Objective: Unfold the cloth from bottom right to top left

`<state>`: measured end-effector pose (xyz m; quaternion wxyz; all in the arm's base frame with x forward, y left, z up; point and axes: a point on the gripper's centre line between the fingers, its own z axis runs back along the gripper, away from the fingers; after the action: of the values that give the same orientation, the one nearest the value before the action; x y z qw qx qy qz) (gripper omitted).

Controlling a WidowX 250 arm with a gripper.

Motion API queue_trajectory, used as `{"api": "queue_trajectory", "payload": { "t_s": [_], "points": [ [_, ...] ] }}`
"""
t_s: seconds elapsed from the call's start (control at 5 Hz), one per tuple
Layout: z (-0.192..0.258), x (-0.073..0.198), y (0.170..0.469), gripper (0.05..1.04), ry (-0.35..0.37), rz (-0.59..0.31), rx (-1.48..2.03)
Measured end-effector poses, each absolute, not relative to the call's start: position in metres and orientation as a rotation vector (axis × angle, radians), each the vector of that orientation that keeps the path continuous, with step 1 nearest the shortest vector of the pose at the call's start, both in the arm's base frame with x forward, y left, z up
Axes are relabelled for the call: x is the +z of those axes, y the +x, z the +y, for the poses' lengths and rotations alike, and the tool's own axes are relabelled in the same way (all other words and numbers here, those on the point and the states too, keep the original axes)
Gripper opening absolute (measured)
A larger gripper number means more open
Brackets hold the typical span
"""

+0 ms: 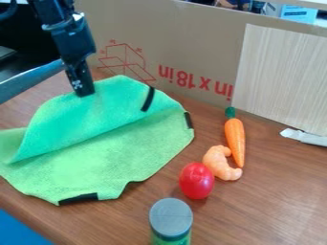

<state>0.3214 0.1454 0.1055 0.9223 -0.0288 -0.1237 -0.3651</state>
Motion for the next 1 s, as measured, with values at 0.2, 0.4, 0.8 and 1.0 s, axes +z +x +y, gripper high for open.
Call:
{"api": "queue_trajectory", "payload": {
  "t_s": [0.2, 0.4, 0.8, 1.0],
  "points": [
    [0.157, 0.108, 0.341, 0.053, -0.044, -0.268, -0.723],
    [0.168, 0.108, 0.359, 0.053, -0.031, -0.269, -0.701],
    [0.191, 0.099, 0.391, 0.053, 0.016, -0.227, -0.695],
    [0.193, 0.098, 0.4, 0.053, 0.098, -0.214, -0.756]
  ]
}}
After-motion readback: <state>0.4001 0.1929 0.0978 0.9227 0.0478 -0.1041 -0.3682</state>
